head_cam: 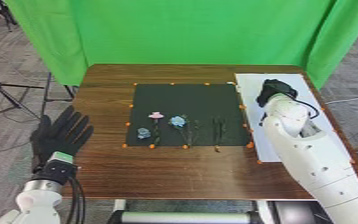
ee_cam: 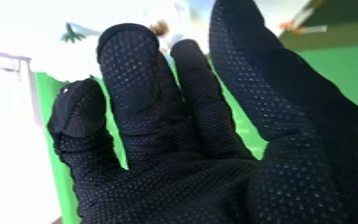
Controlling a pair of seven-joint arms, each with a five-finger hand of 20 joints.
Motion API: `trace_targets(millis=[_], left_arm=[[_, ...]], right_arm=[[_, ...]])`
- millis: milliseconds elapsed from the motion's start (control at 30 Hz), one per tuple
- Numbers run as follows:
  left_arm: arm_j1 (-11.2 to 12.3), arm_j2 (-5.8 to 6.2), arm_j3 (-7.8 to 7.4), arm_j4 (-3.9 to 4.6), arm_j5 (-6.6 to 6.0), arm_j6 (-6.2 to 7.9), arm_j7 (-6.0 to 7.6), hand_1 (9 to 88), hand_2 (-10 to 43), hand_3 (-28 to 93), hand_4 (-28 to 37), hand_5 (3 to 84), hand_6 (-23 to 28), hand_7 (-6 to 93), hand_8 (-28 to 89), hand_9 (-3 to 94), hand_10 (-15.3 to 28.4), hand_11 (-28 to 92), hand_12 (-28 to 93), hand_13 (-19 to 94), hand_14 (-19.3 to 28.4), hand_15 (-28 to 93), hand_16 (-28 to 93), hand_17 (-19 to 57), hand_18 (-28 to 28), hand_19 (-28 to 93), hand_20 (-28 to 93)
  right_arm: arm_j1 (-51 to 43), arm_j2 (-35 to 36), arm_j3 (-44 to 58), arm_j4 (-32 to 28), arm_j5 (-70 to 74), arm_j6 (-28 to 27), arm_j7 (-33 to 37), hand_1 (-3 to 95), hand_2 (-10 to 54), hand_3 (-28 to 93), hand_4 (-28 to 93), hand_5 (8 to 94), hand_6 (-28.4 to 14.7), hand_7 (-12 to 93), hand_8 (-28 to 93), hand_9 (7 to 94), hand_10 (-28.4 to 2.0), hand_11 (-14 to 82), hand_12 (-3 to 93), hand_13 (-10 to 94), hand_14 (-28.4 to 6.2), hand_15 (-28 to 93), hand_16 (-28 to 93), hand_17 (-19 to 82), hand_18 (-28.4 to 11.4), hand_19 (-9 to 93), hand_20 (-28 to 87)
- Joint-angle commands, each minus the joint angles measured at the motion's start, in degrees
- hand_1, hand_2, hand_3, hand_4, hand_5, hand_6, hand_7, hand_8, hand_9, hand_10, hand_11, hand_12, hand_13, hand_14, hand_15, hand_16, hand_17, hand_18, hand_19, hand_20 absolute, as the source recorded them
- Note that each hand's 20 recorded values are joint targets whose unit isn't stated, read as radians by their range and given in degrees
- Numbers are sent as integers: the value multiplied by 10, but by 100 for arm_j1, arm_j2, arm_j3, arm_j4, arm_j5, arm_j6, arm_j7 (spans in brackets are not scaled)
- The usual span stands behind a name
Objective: Arrange flowers
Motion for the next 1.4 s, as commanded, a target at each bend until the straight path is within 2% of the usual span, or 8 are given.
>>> trace_targets(millis=[33,100,167,200,367,867,1200,1400], left_arm=[[-40,-30,23,-122,5,357,45,258,141,719,-283,370,62,169,-104,311,128,203,96,210,133,342,-82,-53,131,339,84],[-36,-60,-24,-114,131,299,-68,259,143,719,-283,373,63,172,-106,313,128,205,95,211,133,344,-84,-53,131,341,85],[-40,-72,-31,-96,85,325,-67,258,144,720,-283,374,64,174,-107,313,128,207,94,211,133,346,-85,-53,130,342,85],[-157,-14,140,-38,100,394,0,259,144,720,-283,374,64,175,-108,313,129,207,94,212,133,348,-86,-53,130,342,84],[-21,3,63,-116,66,330,-43,259,145,719,-283,376,65,175,-110,317,129,212,94,216,134,357,-87,-53,130,346,85],[11,10,96,-119,-8,350,17,259,148,718,-283,377,66,177,-110,319,130,212,91,220,138,365,-92,-53,130,348,83],[100,8,37,-151,-39,349,107,257,148,720,-283,376,64,175,-111,318,129,211,91,219,137,364,-92,-53,130,349,82],[17,12,38,-111,18,312,-26,257,147,720,-283,375,65,174,-110,317,130,212,92,218,138,365,-91,-53,131,349,82]], right_arm=[[14,-39,-33,183,53,-249,16,564,-95,743,-283,489,-70,120,-114,460,-146,96,97,664,-78,616,311,353,-233,899,358],[-48,-30,-27,207,96,-137,34,573,-95,738,-283,502,-64,129,-113,502,-148,103,108,664,-74,610,315,351,-231,898,359],[-87,-27,-51,257,3,-20,-29,578,-95,733,-283,528,-52,145,-112,554,-144,123,125,665,-70,606,317,352,-227,899,361],[-108,-19,-61,270,-7,61,-34,580,-95,732,-283,544,-48,153,-114,577,-143,135,136,666,-69,604,319,354,-225,900,362],[-241,-11,14,268,-21,-366,-152,586,-95,734,-283,613,-25,200,-122,710,-108,125,278,684,-63,602,347,362,-221,900,381],[-427,108,-60,238,-189,218,-203,612,-95,688,-283,727,-10,394,86,839,-83,193,497,750,-69,584,370,395,-224,897,403],[-662,209,192,-1263,-34,267,-179,603,-95,718,-283,738,-12,366,149,849,-87,188,513,761,-64,583,383,412,-229,916,425],[-675,77,172,-1966,412,-2,-316,602,-95,720,-283,730,-18,362,160,839,-88,185,509,747,-66,584,389,402,-226,916,420]])
